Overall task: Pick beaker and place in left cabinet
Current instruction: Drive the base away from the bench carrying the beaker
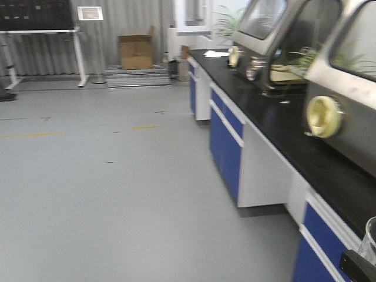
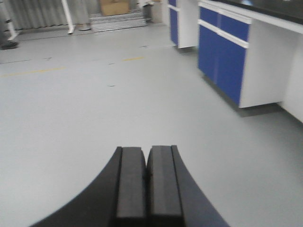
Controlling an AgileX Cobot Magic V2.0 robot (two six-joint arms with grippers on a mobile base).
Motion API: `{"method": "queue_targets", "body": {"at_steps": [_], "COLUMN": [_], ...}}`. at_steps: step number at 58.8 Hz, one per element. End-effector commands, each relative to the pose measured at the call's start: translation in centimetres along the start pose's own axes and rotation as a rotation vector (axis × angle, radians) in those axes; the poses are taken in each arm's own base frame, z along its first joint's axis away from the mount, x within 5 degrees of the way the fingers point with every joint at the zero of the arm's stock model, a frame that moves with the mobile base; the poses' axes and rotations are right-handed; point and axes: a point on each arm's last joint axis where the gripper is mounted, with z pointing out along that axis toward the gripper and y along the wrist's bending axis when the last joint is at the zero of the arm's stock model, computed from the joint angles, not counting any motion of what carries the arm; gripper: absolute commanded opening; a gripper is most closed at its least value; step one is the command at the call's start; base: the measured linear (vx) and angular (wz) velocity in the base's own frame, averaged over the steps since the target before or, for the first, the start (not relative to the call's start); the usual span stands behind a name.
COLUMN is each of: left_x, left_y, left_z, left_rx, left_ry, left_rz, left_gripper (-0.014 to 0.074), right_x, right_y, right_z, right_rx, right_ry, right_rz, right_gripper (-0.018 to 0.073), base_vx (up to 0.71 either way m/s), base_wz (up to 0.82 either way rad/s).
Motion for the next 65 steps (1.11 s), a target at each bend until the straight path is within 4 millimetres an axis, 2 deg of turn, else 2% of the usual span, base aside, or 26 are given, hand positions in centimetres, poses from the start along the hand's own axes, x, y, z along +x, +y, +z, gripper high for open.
{"method": "queue_targets", "body": {"at_steps": [1, 38, 65], "left_x": [-1.15, -1.15, -1.15], "left_y": [-0.13, -0.13, -0.13], "left_z": [-0.21, -0.21, -0.21], "left_rx": [0.015, 0.015, 0.015], "left_ry": [-0.102, -0.102, -0.102], "left_rz": [-0.005, -0.005, -0.005], "left_gripper": [0.0004, 0.0004, 0.0004], "right_x": [-1.45, -1.45, -1.45], "right_y": [0.47, 0.47, 0.47], "right_z": [-0.20, -0.20, -0.20], "right_rx": [-0.045, -0.045, -0.045], "right_ry": [-0.074, -0.074, -0.074], "right_rz": [-0.014, -0.014, -0.014], "right_gripper": [-0.0004, -0.0004, -0.0004], "base_vx": [0.24, 0.39, 0.63], "base_wz": [0.56, 0.43, 0.12]}}
